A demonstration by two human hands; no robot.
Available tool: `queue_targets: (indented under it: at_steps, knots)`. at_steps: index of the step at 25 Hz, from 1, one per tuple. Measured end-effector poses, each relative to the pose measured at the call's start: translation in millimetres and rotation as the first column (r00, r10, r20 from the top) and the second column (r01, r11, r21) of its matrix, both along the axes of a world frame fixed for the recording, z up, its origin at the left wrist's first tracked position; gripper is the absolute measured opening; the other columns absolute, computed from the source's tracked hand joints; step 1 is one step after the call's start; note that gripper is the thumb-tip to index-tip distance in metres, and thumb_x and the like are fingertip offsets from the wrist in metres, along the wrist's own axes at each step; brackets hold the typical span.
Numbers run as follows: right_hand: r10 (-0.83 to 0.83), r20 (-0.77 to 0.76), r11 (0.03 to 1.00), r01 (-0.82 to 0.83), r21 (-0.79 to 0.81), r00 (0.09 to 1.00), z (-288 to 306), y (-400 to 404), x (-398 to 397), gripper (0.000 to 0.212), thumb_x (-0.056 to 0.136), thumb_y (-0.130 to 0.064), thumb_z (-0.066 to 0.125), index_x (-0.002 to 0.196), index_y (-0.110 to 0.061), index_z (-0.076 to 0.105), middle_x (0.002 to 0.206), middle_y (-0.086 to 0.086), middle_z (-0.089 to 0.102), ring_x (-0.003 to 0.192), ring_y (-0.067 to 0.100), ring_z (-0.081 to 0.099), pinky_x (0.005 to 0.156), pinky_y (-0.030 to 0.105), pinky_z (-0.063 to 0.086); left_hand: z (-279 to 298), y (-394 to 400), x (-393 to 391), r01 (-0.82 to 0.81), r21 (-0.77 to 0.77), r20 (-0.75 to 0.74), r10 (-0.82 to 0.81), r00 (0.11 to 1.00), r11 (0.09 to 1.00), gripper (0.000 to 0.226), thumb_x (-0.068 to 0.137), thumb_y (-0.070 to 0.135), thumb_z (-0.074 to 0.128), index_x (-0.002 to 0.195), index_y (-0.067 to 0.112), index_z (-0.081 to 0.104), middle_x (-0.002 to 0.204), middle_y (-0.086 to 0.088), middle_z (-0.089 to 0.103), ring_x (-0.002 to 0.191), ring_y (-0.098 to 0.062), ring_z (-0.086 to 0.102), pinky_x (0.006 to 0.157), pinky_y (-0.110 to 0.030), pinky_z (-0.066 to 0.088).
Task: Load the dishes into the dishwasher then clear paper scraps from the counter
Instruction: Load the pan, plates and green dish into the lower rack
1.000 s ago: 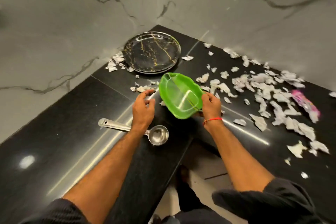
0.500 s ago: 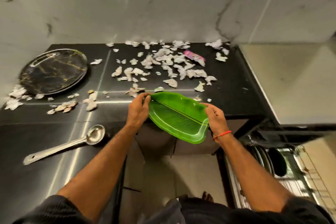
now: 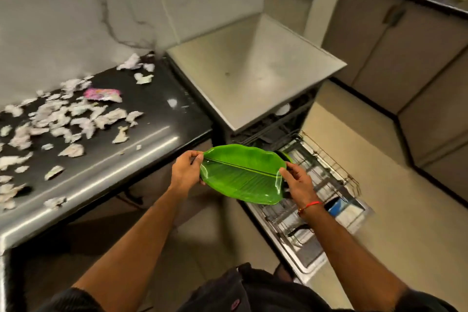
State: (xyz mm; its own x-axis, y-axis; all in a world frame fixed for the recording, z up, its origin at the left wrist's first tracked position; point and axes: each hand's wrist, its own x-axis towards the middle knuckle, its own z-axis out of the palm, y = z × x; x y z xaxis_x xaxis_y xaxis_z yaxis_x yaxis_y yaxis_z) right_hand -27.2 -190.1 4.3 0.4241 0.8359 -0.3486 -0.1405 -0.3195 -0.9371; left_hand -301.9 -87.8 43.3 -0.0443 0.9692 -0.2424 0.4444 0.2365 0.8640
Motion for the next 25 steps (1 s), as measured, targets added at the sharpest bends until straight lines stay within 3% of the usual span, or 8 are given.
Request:
queue_targets:
  at_steps: [3, 6, 9, 11, 14, 16, 20, 25]
  knots:
    - [-0.071, 0.170, 0.996, 0.078, -0.036, 0.983, -7.2, -20.2, 56.1, 0.042, 0.092, -0.019, 0.065, 0.131, -0.027, 0.052, 0.104, -0.002, 0.061, 0.089, 0.020, 0.063, 0.076, 0.036, 0.055, -9.4, -5.6, 87.8, 0.029, -0.010, -0.034, -0.030, 0.999, 1.000, 0.009, 0.102, 0.015, 0.055, 0.096, 0.015, 0.062, 0.084, -0.007, 0.069, 0.039, -0.016, 0.061, 0.038, -0.027, 0.052]
    - [-0.127, 0.073, 0.984, 0.135, -0.119, 0.989, -18.5, -32.8, 107.3, 0.053, 0.091, -0.018, 0.064, 0.137, -0.030, 0.043, 0.110, -0.002, 0.057, 0.093, 0.022, 0.064, 0.078, 0.046, 0.058, -14.9, -8.2, 160.9, 0.073, -0.016, -0.051, -0.073, 0.996, 0.997, 0.008, 0.102, 0.016, 0.055, 0.098, 0.015, 0.062, 0.089, -0.004, 0.068, 0.039, -0.013, 0.061, 0.040, -0.029, 0.054]
    - [-0.270, 0.020, 0.949, 0.270, -0.163, 0.963, -28.3, -43.6, 153.3, 0.046, 0.092, -0.008, 0.061, 0.137, -0.014, 0.049, 0.112, 0.011, 0.062, 0.084, 0.021, 0.064, 0.063, 0.035, 0.058, -16.8, -0.9, 209.1, 0.147, -0.013, -0.061, -0.147, 0.987, 0.989, 0.008, 0.103, 0.015, 0.053, 0.099, 0.015, 0.061, 0.087, -0.002, 0.067, 0.043, -0.019, 0.061, 0.038, -0.025, 0.051]
    - [-0.255, -0.077, 0.949, 0.235, -0.212, 0.964, -29.9, -53.1, 173.5, 0.037, 0.095, -0.005, 0.057, 0.132, -0.012, 0.055, 0.104, 0.015, 0.067, 0.071, 0.021, 0.065, 0.051, 0.026, 0.052, -22.7, 6.4, 234.3, 0.185, -0.034, -0.032, -0.186, 0.982, 0.982, 0.007, 0.103, 0.013, 0.052, 0.100, 0.014, 0.058, 0.089, -0.002, 0.063, 0.052, -0.018, 0.062, 0.040, -0.026, 0.054]
    - [-0.285, -0.252, 0.949, 0.236, -0.208, 0.925, -31.2, -67.4, 191.6, 0.027, 0.098, -0.003, 0.052, 0.124, -0.011, 0.054, 0.097, 0.014, 0.070, 0.063, 0.027, 0.072, 0.049, 0.032, 0.057, -33.2, 21.1, 263.8, 0.261, -0.064, -0.043, -0.264, 0.963, 0.963, 0.008, 0.103, 0.010, 0.050, 0.103, 0.015, 0.057, 0.091, -0.002, 0.060, 0.062, -0.015, 0.063, 0.043, -0.029, 0.057]
    - [-0.355, -0.255, 0.930, 0.312, -0.193, 0.899, -33.4, -70.0, 205.4, 0.024, 0.098, 0.000, 0.050, 0.121, -0.009, 0.053, 0.099, 0.018, 0.070, 0.061, 0.029, 0.072, 0.051, 0.033, 0.059, -41.1, 34.7, 282.6, 0.354, -0.104, -0.066, -0.361, 0.930, 0.930, 0.011, 0.103, 0.006, 0.050, 0.106, 0.014, 0.056, 0.095, -0.005, 0.061, 0.072, -0.018, 0.064, 0.045, -0.028, 0.058]
    - [-0.390, -0.032, 0.908, 0.379, -0.178, 0.920, -48.3, -61.8, 226.4, 0.031, 0.093, 0.002, 0.058, 0.123, -0.003, 0.057, 0.088, 0.015, 0.072, 0.070, 0.029, 0.068, 0.056, 0.031, 0.058, -56.6, 67.3, 314.0, 0.501, -0.053, -0.261, -0.497, 0.828, 0.864, 0.017, 0.096, 0.005, 0.058, 0.106, 0.017, 0.065, 0.098, -0.008, 0.070, 0.083, -0.022, 0.067, 0.073, -0.039, 0.060]
    - [-0.311, 0.175, 0.923, 0.341, -0.180, 0.934, -66.3, -10.2, 250.1, 0.058, 0.088, 0.009, 0.057, 0.136, -0.024, 0.049, 0.110, 0.004, 0.065, 0.102, 0.019, 0.064, 0.077, 0.043, 0.060, -87.8, 126.7, 360.4, 0.618, -0.041, -0.370, -0.587, 0.720, 0.785, 0.018, 0.092, 0.002, 0.065, 0.108, 0.006, 0.071, 0.092, -0.004, 0.071, 0.088, -0.018, 0.065, 0.077, -0.016, 0.044]
